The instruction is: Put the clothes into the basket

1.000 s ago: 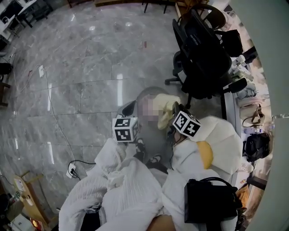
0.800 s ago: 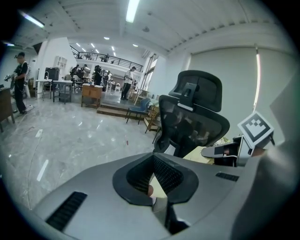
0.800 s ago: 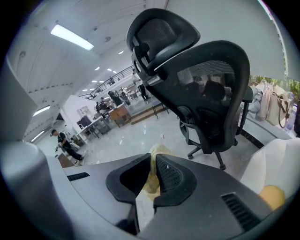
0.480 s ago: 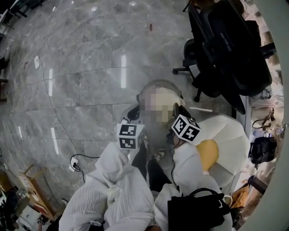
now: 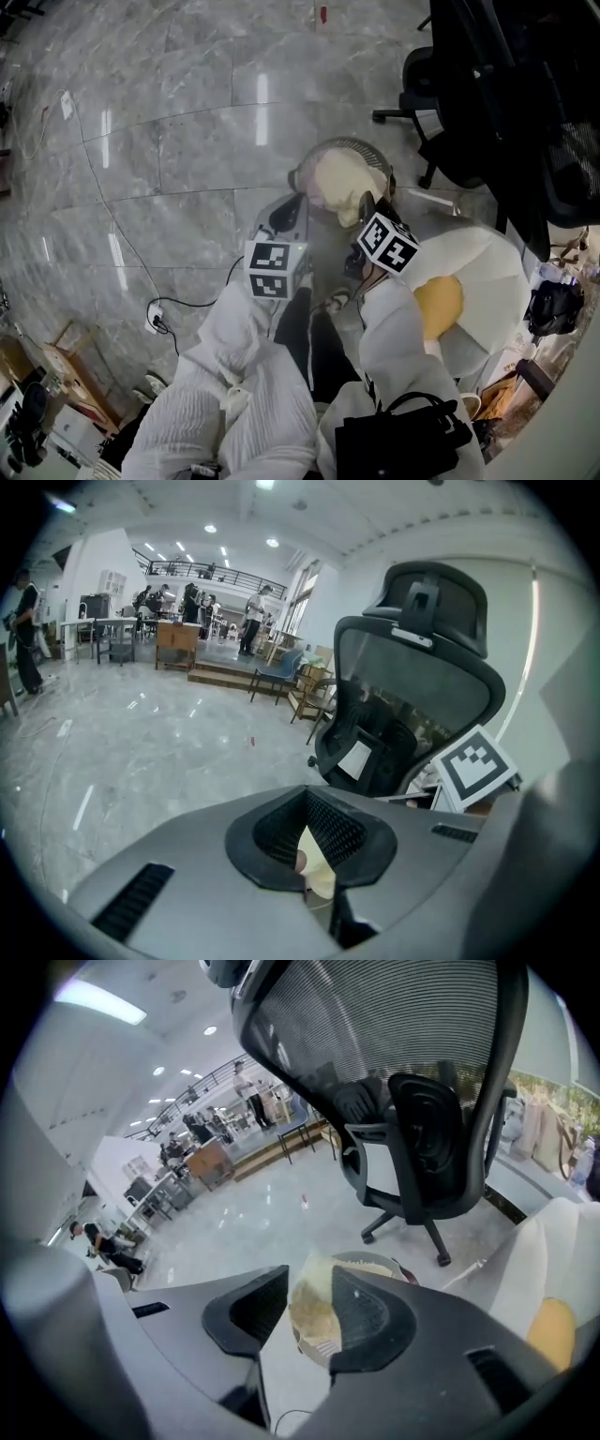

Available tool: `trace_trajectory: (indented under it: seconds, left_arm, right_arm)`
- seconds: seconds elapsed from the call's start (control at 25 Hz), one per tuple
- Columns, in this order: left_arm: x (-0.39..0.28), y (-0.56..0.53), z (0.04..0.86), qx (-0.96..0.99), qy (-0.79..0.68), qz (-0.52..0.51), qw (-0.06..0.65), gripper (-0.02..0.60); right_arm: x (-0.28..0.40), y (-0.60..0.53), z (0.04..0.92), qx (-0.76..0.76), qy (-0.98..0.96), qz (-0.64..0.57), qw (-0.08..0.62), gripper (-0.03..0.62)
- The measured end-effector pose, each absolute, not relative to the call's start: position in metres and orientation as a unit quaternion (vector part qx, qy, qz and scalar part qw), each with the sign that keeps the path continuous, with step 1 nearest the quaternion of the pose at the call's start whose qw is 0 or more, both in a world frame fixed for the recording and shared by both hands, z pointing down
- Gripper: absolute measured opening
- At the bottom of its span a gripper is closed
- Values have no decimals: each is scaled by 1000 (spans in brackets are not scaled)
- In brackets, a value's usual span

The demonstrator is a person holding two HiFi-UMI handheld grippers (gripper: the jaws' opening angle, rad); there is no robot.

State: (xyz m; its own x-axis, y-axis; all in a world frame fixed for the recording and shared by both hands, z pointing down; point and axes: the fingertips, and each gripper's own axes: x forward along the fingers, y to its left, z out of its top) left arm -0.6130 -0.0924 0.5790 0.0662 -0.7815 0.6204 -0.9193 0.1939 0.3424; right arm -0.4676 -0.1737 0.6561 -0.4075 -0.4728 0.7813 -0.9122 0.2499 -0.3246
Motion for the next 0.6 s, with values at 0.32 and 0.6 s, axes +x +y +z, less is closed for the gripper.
trace_trajectory:
  seconds: [0.32, 0.6]
  left_arm:
    - [-612, -86, 591, 624, -672, 93, 388, 6]
    - [-606, -86, 582, 627, -670, 89, 386, 6]
  right_arm:
    - [-447, -165, 660, 486, -727, 402, 271, 144]
    - [-439, -166, 641, 492, -732, 395, 259, 144]
